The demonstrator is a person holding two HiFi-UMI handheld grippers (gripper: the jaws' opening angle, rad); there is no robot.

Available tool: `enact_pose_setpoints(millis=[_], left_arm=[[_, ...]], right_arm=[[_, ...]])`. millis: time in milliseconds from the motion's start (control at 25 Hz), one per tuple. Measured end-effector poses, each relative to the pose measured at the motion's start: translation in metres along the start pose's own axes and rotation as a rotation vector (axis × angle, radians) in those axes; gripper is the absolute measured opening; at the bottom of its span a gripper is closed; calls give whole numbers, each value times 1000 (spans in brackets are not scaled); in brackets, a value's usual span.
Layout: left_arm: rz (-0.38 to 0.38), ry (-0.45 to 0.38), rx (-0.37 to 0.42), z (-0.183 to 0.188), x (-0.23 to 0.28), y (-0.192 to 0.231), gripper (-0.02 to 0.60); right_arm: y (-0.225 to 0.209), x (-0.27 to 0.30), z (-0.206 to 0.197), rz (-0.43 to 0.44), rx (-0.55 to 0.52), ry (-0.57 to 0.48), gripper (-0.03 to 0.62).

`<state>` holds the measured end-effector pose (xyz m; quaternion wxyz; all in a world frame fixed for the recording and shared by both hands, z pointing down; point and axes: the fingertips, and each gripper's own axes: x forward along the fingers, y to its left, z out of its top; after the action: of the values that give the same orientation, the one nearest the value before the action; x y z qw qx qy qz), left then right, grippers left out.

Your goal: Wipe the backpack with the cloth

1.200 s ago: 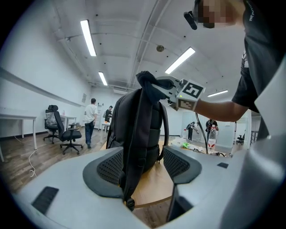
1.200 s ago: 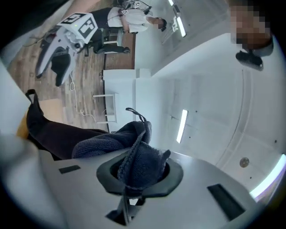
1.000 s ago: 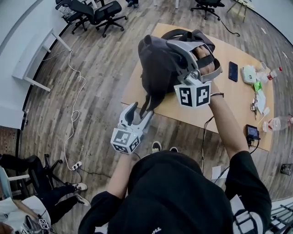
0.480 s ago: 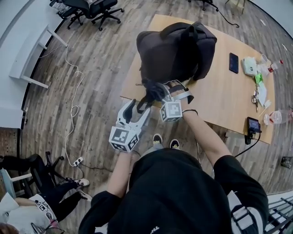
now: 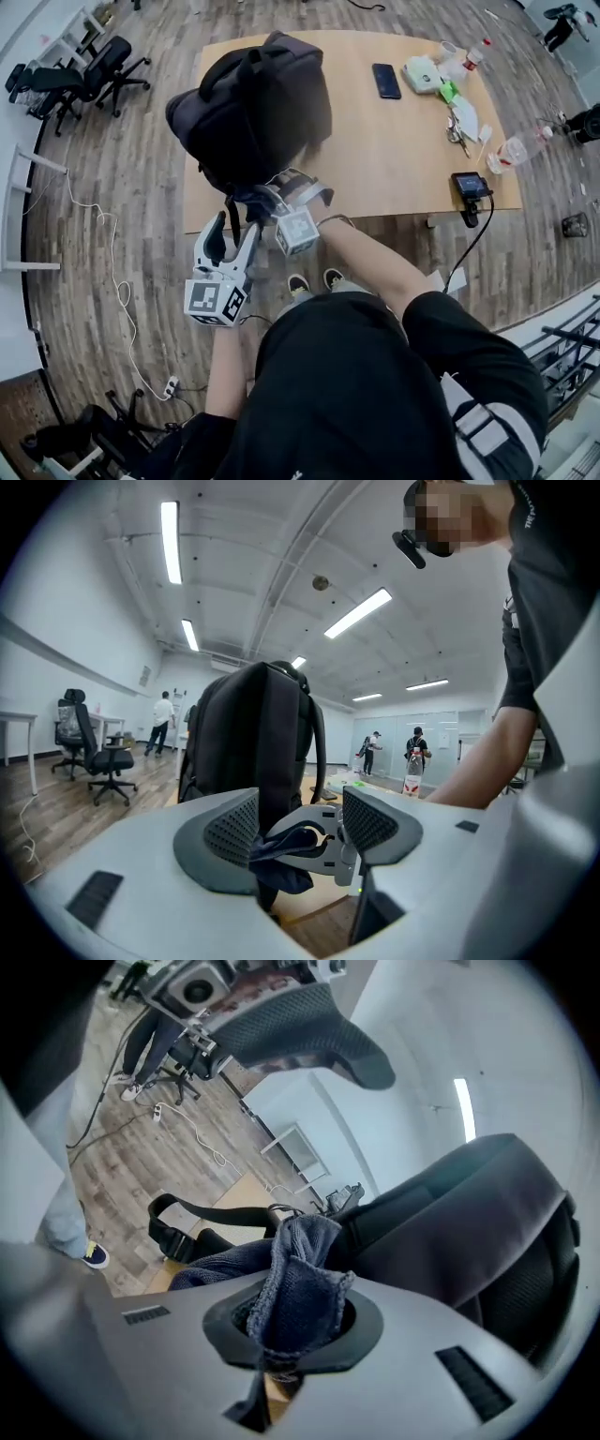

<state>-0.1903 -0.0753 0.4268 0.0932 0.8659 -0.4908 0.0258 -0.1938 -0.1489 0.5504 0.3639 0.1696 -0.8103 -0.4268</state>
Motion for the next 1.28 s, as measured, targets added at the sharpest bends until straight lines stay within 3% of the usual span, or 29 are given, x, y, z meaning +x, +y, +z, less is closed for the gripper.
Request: enact_pose_setpoints(millis=[200, 520, 760, 1040, 1120, 1280], left_arm=[[-81, 21, 26, 0, 53, -38, 293], [-76, 5, 60, 3, 104, -85, 293], [-28, 12, 55, -7, 111, -91, 293], [-3, -5, 71, 0, 116, -103, 293], [-16, -10, 82, 3, 122, -110, 293], [-39, -27, 91, 14, 132, -121, 293]], right_arm=[[-15, -57, -58, -75, -73, 11, 37], [-48, -130, -119, -144, -269, -93, 37], [-101, -142, -112, -203, -576, -216, 37], [-237, -169, -83, -390, -852, -312, 37], [-273, -173, -74, -426, -864, -313, 37], [-309, -173, -68, -451, -736, -321, 37]])
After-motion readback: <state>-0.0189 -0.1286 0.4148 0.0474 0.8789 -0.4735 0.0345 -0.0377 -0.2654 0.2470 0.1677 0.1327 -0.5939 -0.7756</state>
